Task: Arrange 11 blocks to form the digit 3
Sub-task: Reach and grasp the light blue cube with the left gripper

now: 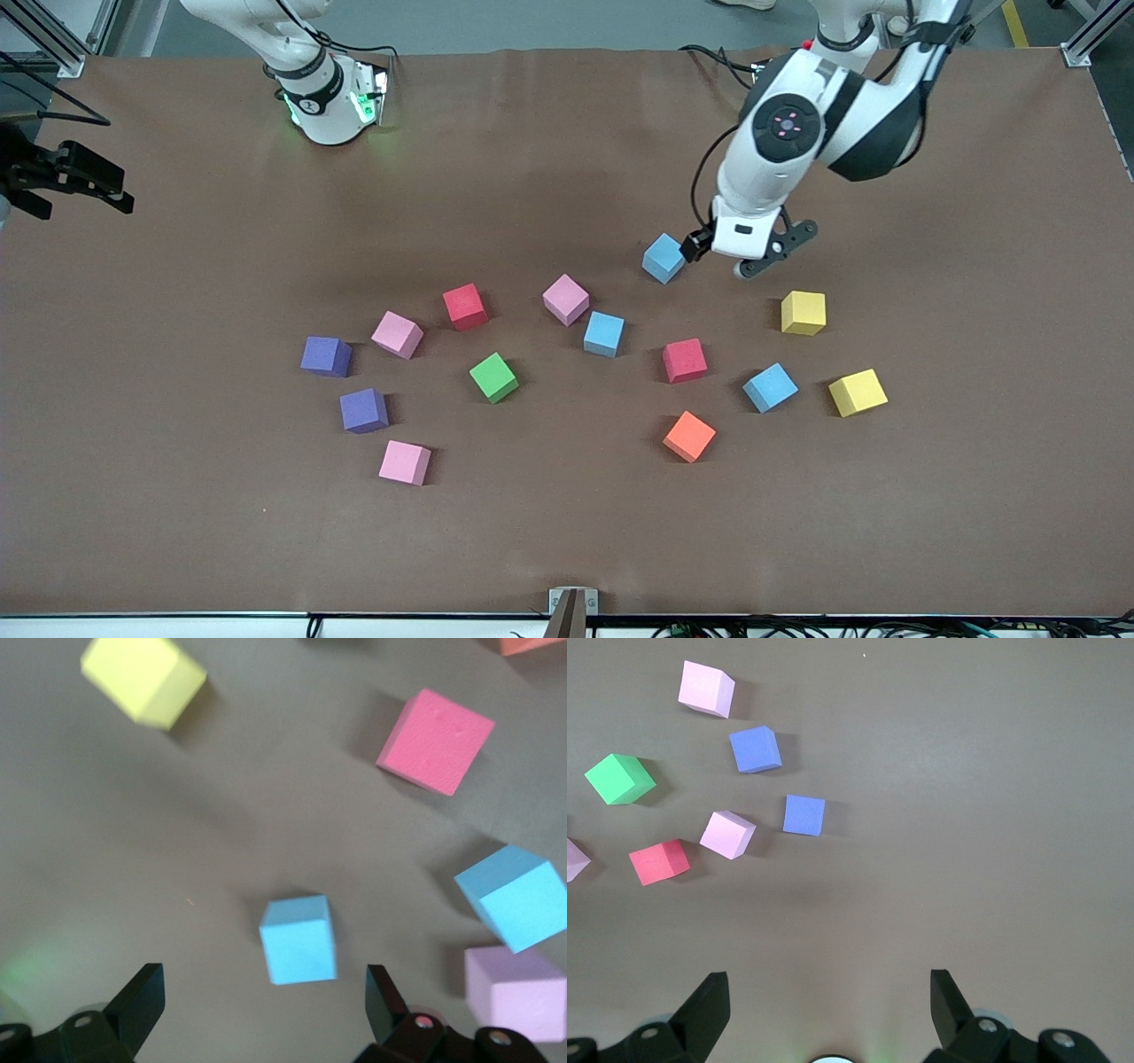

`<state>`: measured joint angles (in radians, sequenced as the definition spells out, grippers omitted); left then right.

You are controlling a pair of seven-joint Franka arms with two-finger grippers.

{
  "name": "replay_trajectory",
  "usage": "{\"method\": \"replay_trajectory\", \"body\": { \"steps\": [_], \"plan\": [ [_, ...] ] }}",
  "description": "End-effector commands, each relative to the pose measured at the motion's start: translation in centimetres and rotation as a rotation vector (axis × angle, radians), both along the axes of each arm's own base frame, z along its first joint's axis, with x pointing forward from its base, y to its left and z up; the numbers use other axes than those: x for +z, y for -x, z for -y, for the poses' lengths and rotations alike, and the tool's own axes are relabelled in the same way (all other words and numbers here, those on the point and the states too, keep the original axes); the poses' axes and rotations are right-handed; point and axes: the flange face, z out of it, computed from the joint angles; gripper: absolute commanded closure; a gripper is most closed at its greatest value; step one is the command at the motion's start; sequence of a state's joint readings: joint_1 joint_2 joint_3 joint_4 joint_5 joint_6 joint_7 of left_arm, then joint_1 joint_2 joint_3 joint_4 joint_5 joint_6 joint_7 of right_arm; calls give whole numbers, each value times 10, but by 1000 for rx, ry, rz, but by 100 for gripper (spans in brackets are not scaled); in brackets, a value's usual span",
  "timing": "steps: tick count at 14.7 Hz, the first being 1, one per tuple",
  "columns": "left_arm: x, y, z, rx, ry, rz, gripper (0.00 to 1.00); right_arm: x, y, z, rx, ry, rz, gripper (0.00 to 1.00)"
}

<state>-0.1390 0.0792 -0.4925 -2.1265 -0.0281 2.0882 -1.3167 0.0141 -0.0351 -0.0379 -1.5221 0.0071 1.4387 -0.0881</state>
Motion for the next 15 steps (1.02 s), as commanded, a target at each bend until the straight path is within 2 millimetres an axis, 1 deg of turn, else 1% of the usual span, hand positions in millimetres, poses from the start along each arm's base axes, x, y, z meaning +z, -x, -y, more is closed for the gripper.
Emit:
{"method": "replay_trajectory", "body": {
  "steps": [1,4,6,8,10,11,12,14,15],
  "plan": [
    [-20,13,16,99,6,12,0,2,11,0,-14,-11,4,0],
    [-50,37,23,100,27,40,0,4,9,0,-12,-7,11,0],
    [-72,52,26,161,45,57,0,8,5,-1,0,2,21,0],
    [-92,64,32,148,35,51,0,4,2,-1,1,4,18,0],
    [-109,69,33,153,36,61,0,-7,-6,-2,0,5,2,0],
    [-118,71,33,172,47,62,0,-8,-7,-1,-2,6,2,0],
    [-126,74,34,179,53,67,0,-17,-13,-2,0,7,-7,0],
    [-136,75,35,192,51,73,0,-29,-22,6,-22,7,-13,0],
    [-139,74,34,203,45,75,0,-41,-31,11,-32,3,-22,0]
  ]
}}
